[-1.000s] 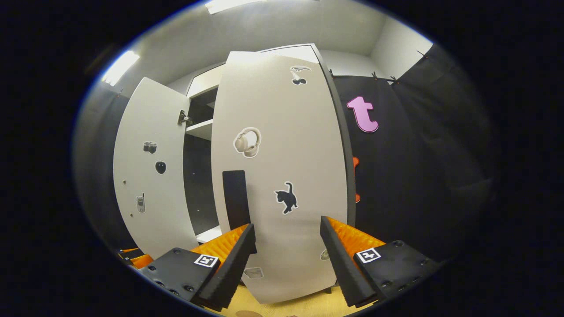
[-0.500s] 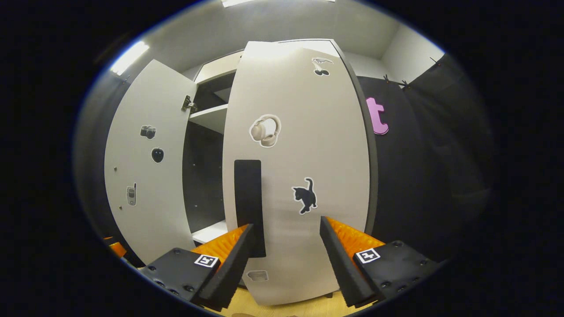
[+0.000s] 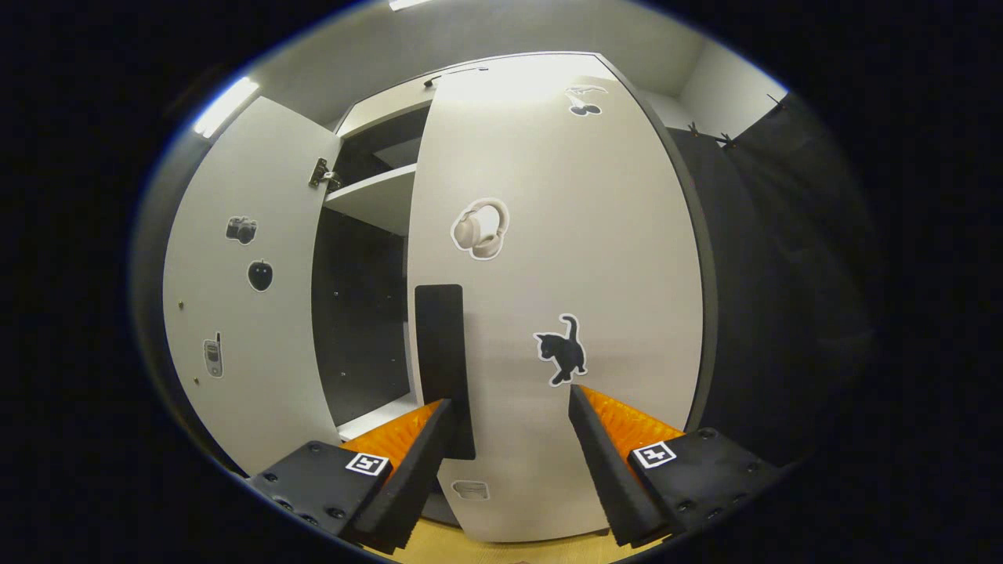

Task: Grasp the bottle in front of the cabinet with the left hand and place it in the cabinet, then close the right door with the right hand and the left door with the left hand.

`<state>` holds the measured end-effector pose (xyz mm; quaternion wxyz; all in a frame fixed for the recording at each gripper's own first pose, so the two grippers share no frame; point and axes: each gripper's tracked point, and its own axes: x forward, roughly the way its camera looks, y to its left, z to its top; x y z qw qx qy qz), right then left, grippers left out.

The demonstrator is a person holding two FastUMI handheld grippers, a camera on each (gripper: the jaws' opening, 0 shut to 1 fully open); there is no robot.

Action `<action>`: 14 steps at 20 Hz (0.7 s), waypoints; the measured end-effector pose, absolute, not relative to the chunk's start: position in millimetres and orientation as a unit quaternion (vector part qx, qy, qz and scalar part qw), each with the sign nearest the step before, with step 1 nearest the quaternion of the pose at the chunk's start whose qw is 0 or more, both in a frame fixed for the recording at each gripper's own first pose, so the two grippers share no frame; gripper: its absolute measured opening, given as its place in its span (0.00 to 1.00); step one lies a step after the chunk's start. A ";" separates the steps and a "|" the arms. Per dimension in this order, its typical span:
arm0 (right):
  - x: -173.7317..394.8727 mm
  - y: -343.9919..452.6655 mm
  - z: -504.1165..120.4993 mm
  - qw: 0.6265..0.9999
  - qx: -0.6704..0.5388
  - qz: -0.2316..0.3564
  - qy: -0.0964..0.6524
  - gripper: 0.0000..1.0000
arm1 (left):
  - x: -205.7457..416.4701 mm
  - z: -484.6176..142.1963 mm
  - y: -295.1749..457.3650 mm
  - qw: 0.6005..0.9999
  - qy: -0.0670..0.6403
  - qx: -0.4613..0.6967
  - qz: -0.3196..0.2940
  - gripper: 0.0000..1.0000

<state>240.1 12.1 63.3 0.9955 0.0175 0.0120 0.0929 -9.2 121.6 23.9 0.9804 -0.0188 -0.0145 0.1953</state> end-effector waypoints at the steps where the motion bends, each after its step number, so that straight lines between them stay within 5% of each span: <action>1: 241.2 12.2 63.4 0.996 0.019 0.092 0.010 0.97 | -7.0 25.4 125.2 0.980 -0.016 -0.019 0.197 0.96; 14: 154.6 -8.8 72.1 0.994 0.031 0.104 0.009 0.97 | 88.1 112.1 173.9 0.983 -0.065 -0.019 0.171 0.95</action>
